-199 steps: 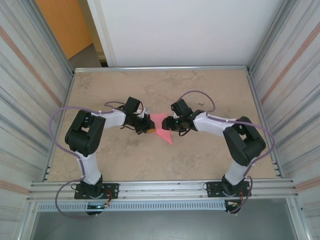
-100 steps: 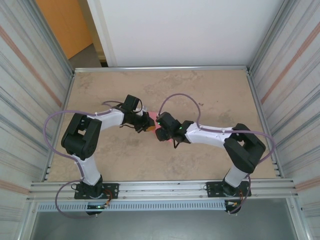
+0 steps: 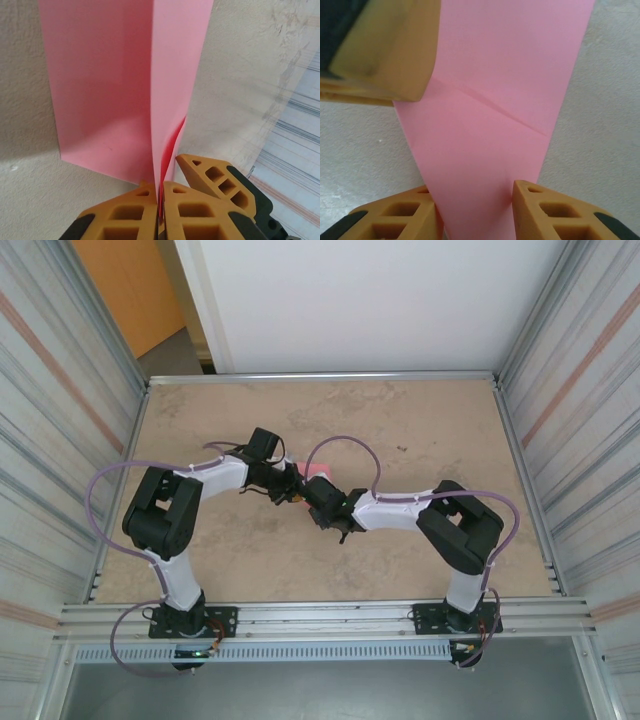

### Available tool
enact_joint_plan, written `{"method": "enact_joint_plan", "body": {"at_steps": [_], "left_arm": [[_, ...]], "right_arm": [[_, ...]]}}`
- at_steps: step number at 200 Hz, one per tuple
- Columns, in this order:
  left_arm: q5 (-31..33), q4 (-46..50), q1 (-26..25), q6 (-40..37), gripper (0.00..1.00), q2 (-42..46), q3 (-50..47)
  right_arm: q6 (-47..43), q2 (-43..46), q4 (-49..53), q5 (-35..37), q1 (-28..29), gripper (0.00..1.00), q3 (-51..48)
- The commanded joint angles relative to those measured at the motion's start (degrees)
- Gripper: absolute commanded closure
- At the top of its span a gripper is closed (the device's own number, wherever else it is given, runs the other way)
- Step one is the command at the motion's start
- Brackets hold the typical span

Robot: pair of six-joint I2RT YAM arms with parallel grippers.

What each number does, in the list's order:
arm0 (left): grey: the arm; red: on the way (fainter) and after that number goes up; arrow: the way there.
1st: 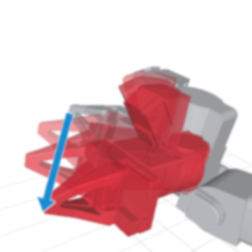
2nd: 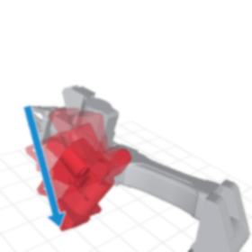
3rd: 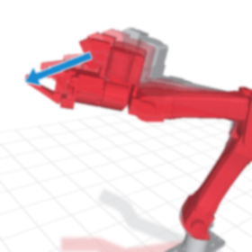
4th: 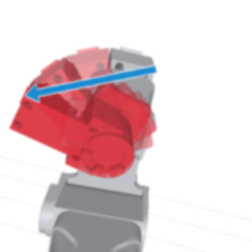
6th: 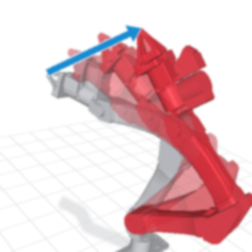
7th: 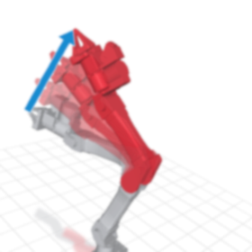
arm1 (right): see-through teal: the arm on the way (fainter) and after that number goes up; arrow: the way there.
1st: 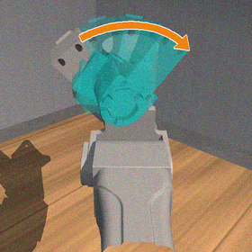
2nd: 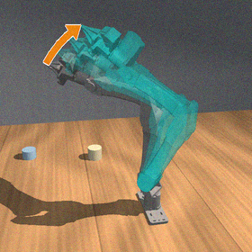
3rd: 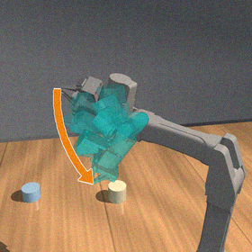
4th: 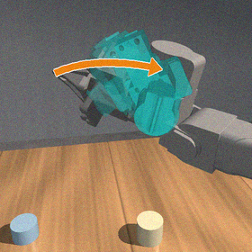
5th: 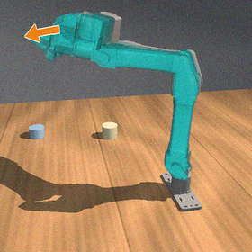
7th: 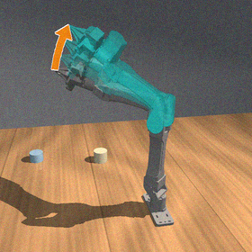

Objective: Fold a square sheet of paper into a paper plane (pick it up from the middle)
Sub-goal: Fourth fold the wing at the center of the table.

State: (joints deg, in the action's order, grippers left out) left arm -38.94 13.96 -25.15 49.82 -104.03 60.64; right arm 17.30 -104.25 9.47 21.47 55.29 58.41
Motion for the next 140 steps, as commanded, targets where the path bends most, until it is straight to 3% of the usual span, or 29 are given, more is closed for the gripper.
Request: {"method": "enact_joint_plan", "body": {"at_steps": [1, 80, 140], "left_arm": [[0.1, 2.0, -0.3, 0.6, 0.88, 1.7, 1.5], [0.3, 3.3, 0.7, 0.0, 0.82, 2.5, 1.9], [2.7, 7.8, 8.0, -3.3, 0.69, 7.6, 1.1]], "right_arm": [[-1.2, -1.0, -1.0, 2.4, 0.6, 0.64, 1.6], [-0.5, -1.0, -1.9, 0.2, 0.4, 0.81, -0.1], [0.8, 2.0, -5.8, -11.1, -3.2, 0.93, -3.7]]}}
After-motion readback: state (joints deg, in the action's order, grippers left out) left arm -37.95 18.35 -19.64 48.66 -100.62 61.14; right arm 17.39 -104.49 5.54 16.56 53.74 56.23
